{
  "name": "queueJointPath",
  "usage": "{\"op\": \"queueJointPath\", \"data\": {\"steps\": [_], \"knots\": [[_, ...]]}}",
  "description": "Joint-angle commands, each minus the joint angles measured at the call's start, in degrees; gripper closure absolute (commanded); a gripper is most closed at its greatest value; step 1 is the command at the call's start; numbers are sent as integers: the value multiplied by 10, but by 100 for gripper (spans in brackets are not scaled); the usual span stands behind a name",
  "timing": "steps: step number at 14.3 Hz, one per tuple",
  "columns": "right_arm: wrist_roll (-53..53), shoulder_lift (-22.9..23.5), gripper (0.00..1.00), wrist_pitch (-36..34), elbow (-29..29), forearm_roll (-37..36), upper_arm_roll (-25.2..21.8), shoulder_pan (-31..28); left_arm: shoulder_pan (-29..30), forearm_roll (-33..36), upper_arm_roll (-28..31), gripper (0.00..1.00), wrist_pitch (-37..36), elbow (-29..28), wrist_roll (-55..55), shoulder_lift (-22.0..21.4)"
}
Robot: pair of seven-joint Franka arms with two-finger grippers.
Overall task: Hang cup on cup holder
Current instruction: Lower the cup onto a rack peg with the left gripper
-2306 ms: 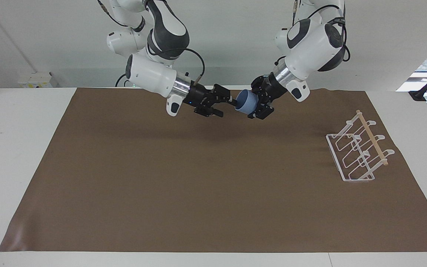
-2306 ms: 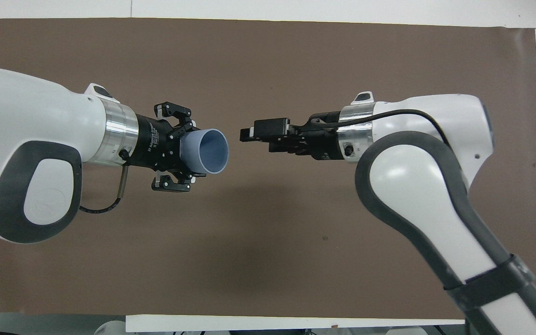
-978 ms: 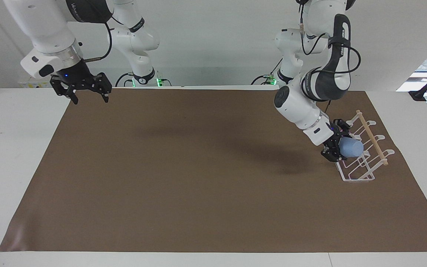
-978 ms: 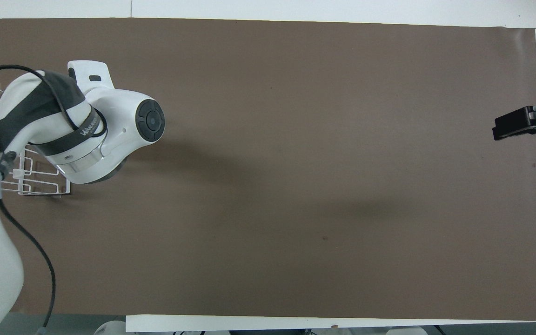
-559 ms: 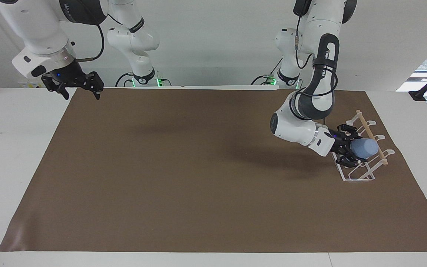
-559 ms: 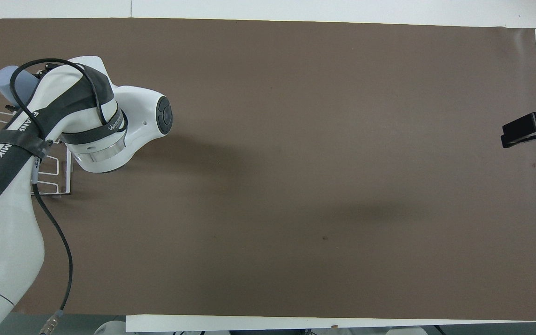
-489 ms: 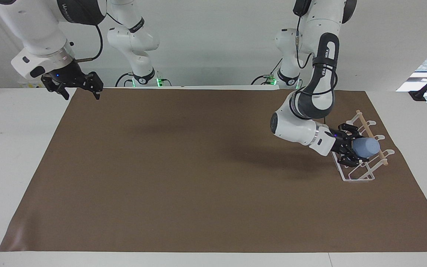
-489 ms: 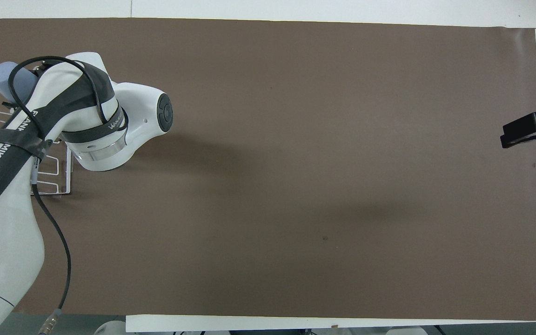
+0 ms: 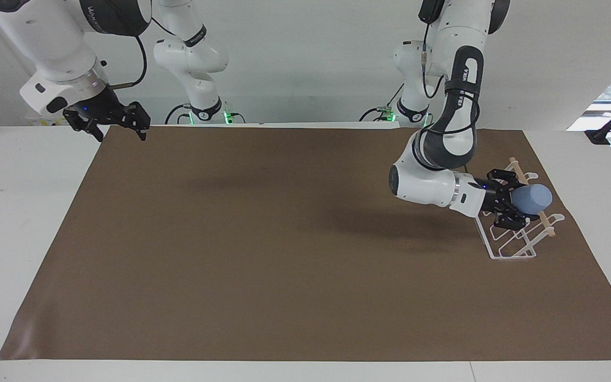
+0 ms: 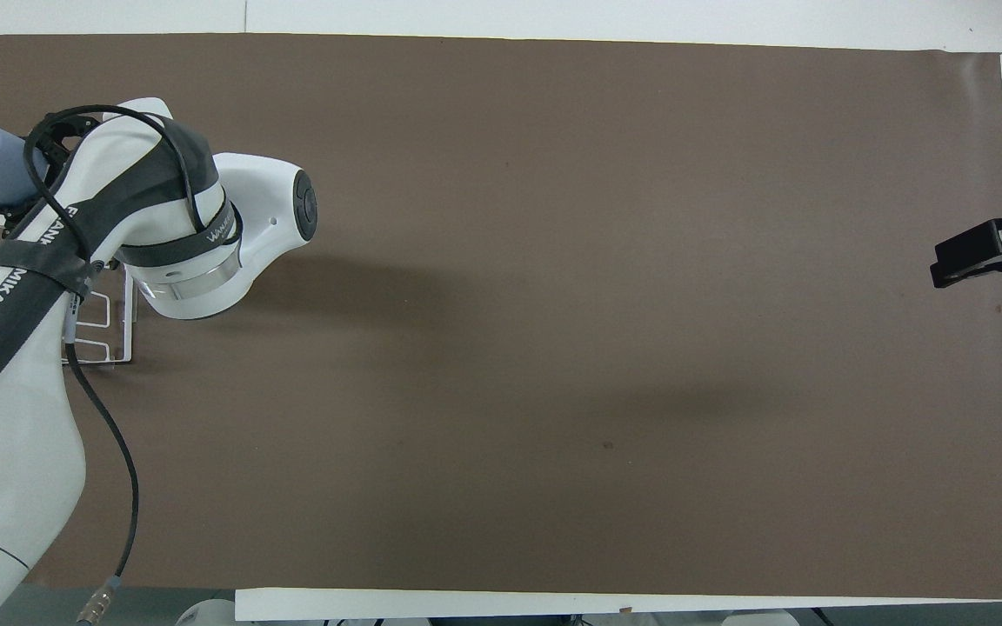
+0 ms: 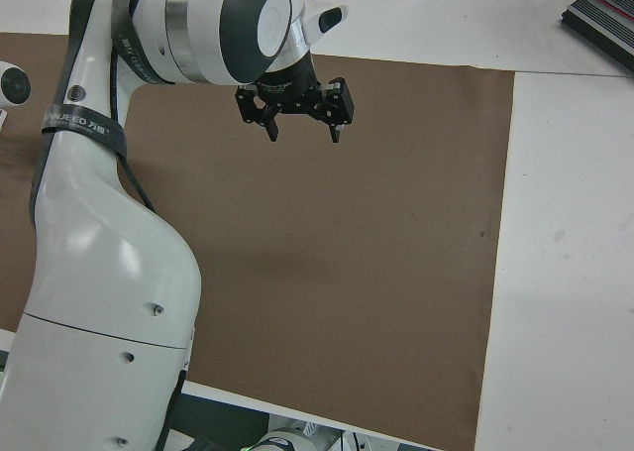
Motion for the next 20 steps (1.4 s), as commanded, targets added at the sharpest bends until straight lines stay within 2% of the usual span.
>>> {"op": "queueJointPath", "data": {"steps": [1, 3, 9, 16, 17, 18, 19, 20], "knots": [[-8, -4, 1, -4, 3, 4, -10, -3, 13, 14, 0, 100, -8, 1, -30, 11], [-8, -3, 1, -1, 3, 6, -29, 15, 19, 14, -1, 100, -4, 1, -43, 13], [-8, 2, 1, -5, 6, 10, -29, 15, 28, 15, -2, 100, 1, -10, -54, 26], [-10, -1, 1, -8, 3, 11, -28, 12, 47, 11, -3, 96, 60, -20, -94, 26], [-10, -1, 1, -10, 2, 11, -28, 13, 47, 10, -3, 85, 61, -22, -94, 26], [-10, -1, 1, -8, 3, 11, -28, 17, 47, 8, -3, 35, 63, -22, -94, 26], [-10, -1, 1, -5, 3, 11, -28, 18, 46, 7, -3, 7, 65, -22, -95, 26], [-10, -1, 1, -5, 3, 11, -28, 19, 45, 6, -3, 0, 70, -22, -96, 26]]}}
